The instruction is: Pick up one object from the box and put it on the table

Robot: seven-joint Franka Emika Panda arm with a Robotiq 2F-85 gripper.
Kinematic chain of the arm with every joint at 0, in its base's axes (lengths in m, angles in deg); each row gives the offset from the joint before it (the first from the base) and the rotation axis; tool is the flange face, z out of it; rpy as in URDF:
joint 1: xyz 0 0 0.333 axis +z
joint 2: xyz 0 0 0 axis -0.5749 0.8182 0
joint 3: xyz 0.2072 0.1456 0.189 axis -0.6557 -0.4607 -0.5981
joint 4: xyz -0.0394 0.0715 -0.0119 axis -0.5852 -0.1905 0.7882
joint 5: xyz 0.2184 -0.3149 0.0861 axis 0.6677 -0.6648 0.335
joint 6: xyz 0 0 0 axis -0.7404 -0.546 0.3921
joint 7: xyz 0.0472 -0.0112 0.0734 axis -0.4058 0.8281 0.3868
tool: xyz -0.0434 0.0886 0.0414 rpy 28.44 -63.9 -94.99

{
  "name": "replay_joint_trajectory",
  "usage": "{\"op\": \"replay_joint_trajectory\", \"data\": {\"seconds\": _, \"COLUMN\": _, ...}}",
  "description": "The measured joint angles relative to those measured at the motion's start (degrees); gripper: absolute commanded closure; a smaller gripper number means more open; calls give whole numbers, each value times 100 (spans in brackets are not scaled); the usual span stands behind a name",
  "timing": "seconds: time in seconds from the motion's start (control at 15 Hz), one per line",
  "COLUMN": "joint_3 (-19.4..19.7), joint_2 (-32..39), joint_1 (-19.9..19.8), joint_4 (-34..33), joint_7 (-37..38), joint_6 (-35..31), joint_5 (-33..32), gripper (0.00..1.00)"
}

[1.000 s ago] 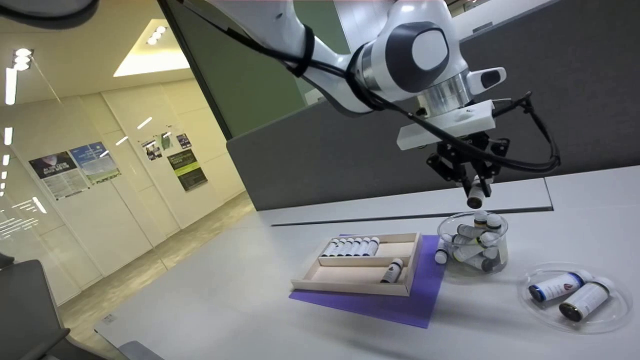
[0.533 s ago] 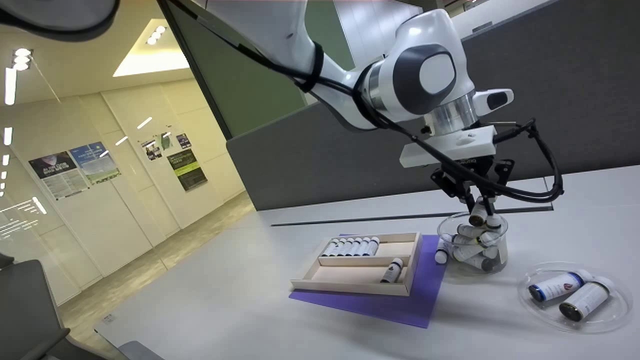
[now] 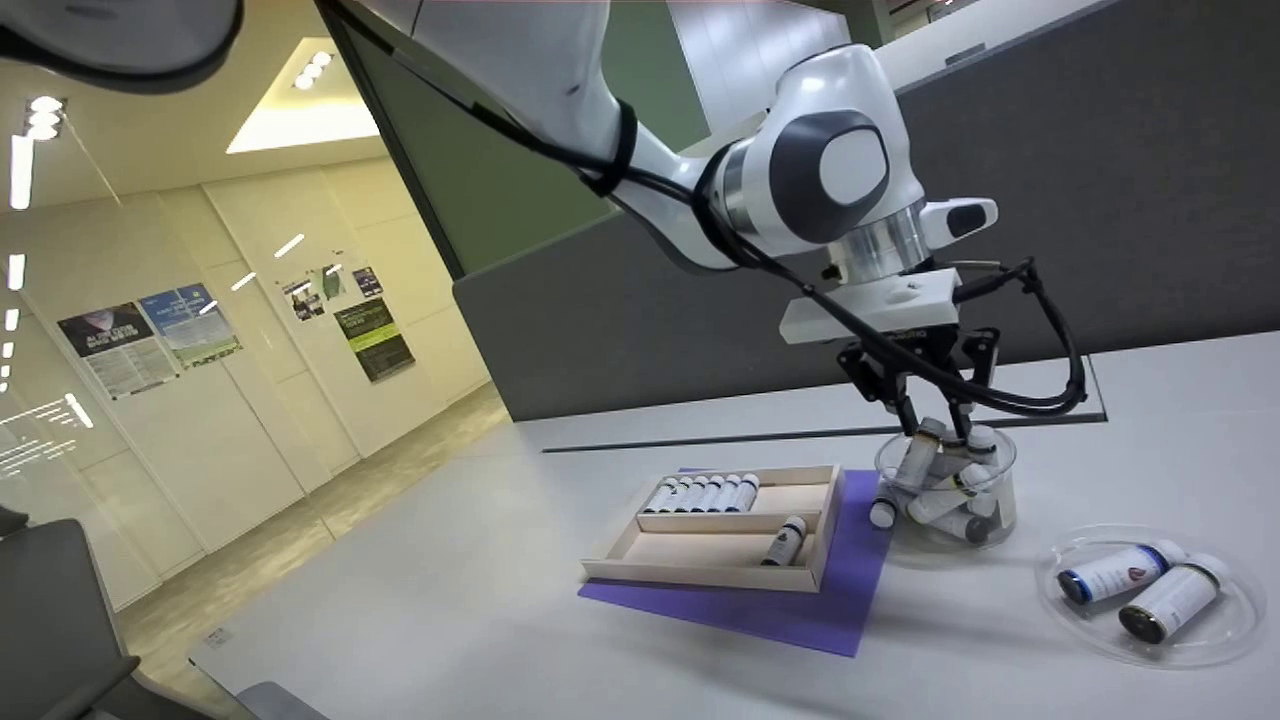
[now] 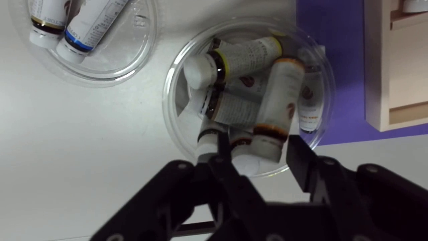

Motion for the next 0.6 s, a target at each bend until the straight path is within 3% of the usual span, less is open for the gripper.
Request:
{"op": "replay_joint_trajectory", "data": {"seconds": 0.2, "joint_3": -4, "joint_2": -111, "joint_1": -31, "joint_4": -37, "joint_7": 2, "joint_6": 2, "joint_5": 95, "gripper": 3}}
{"op": "replay_joint_trajectory", "data": {"seconds": 0.33, "joint_3": -8, "joint_2": -270, "joint_1": -74, "joint_4": -57, "joint_7": 1, "joint_6": 20, "joint_5": 164, "gripper": 0}}
{"op": "replay_joint_trajectory", "data": {"seconds": 0.4, "joint_3": -11, "joint_2": -364, "joint_1": -103, "joint_4": -67, "joint_7": -4, "joint_6": 51, "joint_5": 208, "gripper": 6}}
{"op": "replay_joint_trajectory", "data": {"seconds": 0.47, "joint_3": -12, "joint_2": -460, "joint_1": -133, "joint_4": -75, "joint_7": -22, "joint_6": 94, "joint_5": 221, "gripper": 0}}
{"op": "replay_joint_trajectory", "data": {"seconds": 0.6, "joint_3": -14, "joint_2": -607, "joint_1": -185, "joint_4": -77, "joint_7": -58, "joint_6": 198, "joint_5": 224, "gripper": 0}}
